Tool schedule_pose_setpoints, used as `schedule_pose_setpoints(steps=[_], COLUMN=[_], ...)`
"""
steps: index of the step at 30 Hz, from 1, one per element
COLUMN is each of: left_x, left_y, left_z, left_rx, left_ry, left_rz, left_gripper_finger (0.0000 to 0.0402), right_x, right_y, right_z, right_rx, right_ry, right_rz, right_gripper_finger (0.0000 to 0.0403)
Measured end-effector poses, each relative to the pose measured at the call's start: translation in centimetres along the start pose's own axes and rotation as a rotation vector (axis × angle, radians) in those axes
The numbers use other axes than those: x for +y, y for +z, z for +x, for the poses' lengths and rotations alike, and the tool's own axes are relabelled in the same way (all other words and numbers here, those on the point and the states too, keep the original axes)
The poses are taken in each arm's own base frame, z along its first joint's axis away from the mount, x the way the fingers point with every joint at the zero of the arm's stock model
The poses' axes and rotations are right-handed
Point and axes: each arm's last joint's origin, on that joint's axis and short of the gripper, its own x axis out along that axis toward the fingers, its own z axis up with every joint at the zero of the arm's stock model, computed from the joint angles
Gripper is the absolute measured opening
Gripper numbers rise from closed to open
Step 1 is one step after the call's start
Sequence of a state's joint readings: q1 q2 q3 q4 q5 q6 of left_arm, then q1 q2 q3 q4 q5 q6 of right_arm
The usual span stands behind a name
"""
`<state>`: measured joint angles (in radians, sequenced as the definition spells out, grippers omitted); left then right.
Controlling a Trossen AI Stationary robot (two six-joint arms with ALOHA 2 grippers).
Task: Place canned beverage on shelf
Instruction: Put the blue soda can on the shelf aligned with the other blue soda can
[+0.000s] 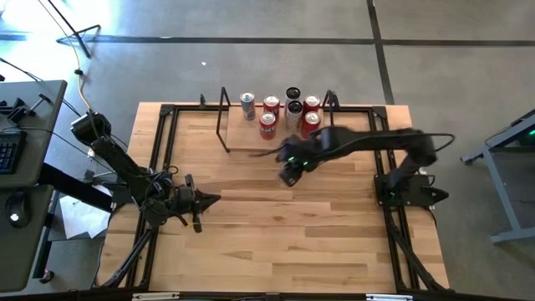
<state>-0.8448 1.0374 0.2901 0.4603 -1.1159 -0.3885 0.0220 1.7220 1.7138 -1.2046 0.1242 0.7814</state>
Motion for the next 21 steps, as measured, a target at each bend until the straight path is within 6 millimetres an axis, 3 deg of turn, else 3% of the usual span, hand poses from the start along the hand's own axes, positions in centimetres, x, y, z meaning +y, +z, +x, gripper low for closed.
schedule_pose_setpoints(steps=[6,10,13,21], left_x=[-0.1,-0.1,-0.1,0.0], left_y=[0.0,0.0,0.0,-0.2], left_z=[0.0,0.0,0.0,0.0], left_rx=[0.007,0.012,0.013,0.021], left_ry=[-0.018,-0.031,-0.031,-0.032], left_rz=[0.004,0.005,0.006,0.015], left_gripper_finger=[0.0000,0.0000,0.0000,0.0000], right_x=[2.4,2.8,2.8,2.8], right_y=[-0.3,-0.4,-0.3,0.2], right_z=[6.6,9.1,10.2,10.5], right_rx=[0.117,0.164,0.180,0.165], right_ry=[-0.081,-0.115,-0.129,-0.108], right_rz=[-0.047,-0.056,-0.050,-0.059], right_gripper_finger=[0.0216,0.0216,0.0216,0.0216])
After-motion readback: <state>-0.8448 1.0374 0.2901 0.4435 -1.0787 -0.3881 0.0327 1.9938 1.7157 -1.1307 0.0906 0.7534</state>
